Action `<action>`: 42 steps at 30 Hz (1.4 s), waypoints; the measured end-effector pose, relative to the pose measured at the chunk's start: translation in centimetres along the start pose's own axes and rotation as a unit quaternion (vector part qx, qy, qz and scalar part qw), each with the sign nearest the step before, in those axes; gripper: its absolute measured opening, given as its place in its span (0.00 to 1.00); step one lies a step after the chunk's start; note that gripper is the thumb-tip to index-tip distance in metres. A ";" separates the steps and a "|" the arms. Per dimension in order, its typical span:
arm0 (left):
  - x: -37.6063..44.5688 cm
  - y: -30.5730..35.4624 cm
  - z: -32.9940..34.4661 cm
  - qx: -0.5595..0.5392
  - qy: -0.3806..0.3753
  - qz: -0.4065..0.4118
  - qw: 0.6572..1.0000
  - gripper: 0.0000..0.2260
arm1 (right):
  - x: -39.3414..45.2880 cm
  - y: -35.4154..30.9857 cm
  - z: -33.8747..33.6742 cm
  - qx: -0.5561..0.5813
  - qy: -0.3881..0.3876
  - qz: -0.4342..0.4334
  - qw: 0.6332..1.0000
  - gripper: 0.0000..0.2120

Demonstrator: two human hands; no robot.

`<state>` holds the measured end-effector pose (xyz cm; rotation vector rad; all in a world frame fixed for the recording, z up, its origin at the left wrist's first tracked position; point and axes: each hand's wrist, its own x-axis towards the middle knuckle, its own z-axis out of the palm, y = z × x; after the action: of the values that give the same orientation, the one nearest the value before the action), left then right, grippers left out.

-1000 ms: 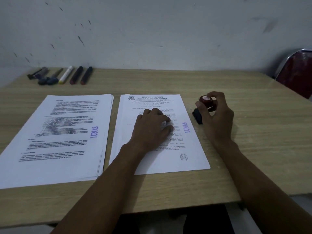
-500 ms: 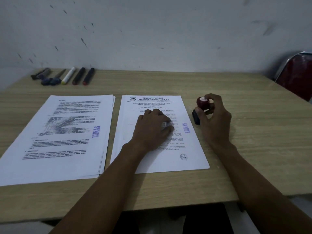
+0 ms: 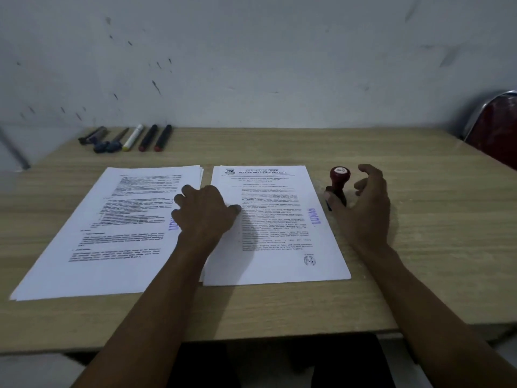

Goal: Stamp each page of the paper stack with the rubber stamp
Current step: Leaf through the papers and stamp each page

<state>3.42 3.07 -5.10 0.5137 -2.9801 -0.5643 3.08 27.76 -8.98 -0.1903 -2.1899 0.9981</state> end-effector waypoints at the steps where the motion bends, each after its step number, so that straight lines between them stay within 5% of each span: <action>1: 0.0 -0.1 0.0 -0.011 0.001 -0.005 1.000 0.32 | -0.3 -0.2 -0.3 -0.010 0.006 0.007 1.000 0.35; 5: 0.0 0.1 -0.2 -0.086 0.012 -0.023 0.996 0.30 | -1.9 -1.3 -1.5 -0.046 -0.008 0.038 0.998 0.35; 12: -0.8 0.8 -0.9 -0.079 0.005 -0.029 0.996 0.34 | -5.1 -2.5 -2.9 -0.209 -0.167 0.050 0.962 0.20; 20: -0.4 0.9 -0.9 -0.142 -0.003 -0.061 0.988 0.31 | -6.1 -3.3 -2.7 -0.231 -0.173 0.051 0.956 0.24; 24: 0.6 0.4 -0.3 -0.184 0.035 -0.067 0.980 0.21 | -6.1 -3.7 -2.9 -0.232 -0.175 0.055 0.955 0.24; 29: 1.2 -0.4 -0.4 -0.276 0.086 0.009 0.957 0.06 | -6.1 -4.3 -3.1 -0.201 -0.172 0.070 0.962 0.26; 38: 2.4 -4.6 -4.2 -0.495 0.047 -0.013 0.867 0.10 | -6.0 -7.6 -2.7 -0.089 -0.194 0.110 0.971 0.34; 40: 3.0 -6.3 -5.2 -0.518 0.048 -0.022 0.854 0.05 | -5.7 -9.0 -2.4 0.005 -0.231 0.138 0.963 0.30; 42: 3.8 -8.4 -5.9 -0.526 0.057 -0.029 0.848 0.04 | -5.5 -10.6 -1.8 0.109 -0.279 0.157 0.941 0.15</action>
<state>3.20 -7.65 -2.65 0.4637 -2.0445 -1.8701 9.95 19.29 -3.66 -0.1714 -2.5764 1.6265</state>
